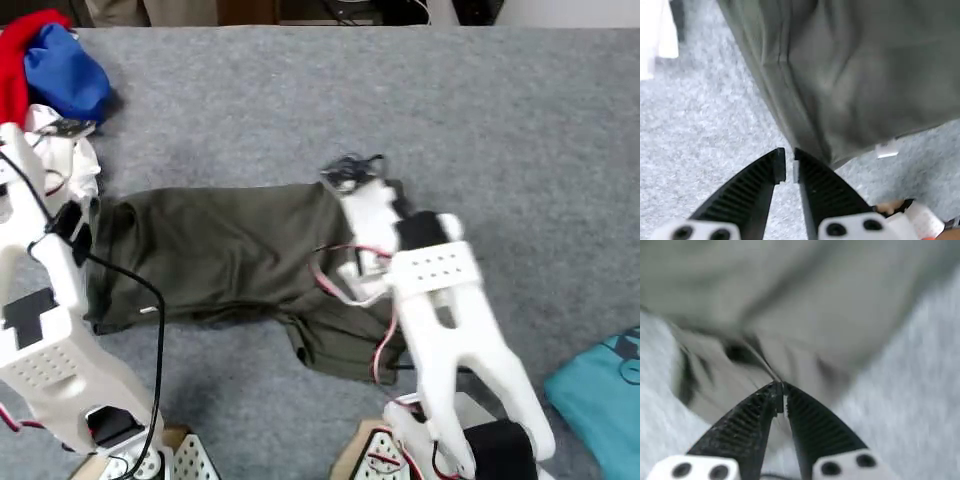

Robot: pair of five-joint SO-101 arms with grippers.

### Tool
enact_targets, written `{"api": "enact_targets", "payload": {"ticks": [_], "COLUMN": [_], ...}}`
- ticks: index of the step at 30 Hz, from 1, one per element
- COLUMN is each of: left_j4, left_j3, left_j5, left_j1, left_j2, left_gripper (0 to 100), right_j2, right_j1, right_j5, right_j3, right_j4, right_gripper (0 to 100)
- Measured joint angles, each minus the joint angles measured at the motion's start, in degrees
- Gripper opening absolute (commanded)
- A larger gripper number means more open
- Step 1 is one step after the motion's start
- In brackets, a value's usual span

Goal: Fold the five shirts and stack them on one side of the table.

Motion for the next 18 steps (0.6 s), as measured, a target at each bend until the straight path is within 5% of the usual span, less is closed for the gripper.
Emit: {"api": "enact_targets", "payload": {"ticks": [8,18], "left_j4": [-1.76,-2.55], "left_j3": [-0.53,-0.53], "left_j5": [9.49,10.81], "left_j1": [4.48,4.66], "left_j2": [0.00,0.00], "left_gripper": [2,2], "right_j2": [15.91,27.87], "right_j1": [-4.75,-8.79], "right_j5": [-9.14,-12.48], "right_j3": [-4.22,-17.41], "right_j4": [-10.46,-3.52], "right_gripper": [0.9,0.9]}}
